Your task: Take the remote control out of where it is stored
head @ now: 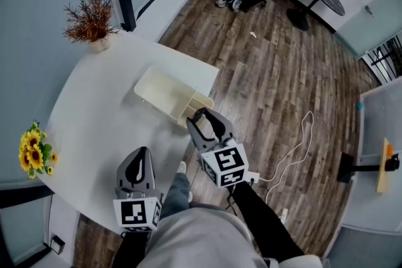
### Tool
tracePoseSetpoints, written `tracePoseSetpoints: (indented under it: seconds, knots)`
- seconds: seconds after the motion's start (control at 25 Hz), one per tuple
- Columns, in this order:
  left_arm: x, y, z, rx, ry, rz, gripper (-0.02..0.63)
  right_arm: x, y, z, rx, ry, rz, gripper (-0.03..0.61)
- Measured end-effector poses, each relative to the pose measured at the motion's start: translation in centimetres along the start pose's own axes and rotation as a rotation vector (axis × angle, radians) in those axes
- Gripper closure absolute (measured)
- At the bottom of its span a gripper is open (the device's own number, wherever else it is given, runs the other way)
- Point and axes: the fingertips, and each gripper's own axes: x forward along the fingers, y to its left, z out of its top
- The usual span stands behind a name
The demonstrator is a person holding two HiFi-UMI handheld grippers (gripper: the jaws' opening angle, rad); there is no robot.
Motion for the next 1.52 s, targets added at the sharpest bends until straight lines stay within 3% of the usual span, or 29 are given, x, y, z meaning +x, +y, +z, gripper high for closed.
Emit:
tracePoseSetpoints:
  seconds: [1.52]
  knots:
    - [0.1,-0.5,0.3,0.009,-0.009,-0.014,0.604,-0.8,-0.4,0.8,0.017,-0.017,-0.018,0.382]
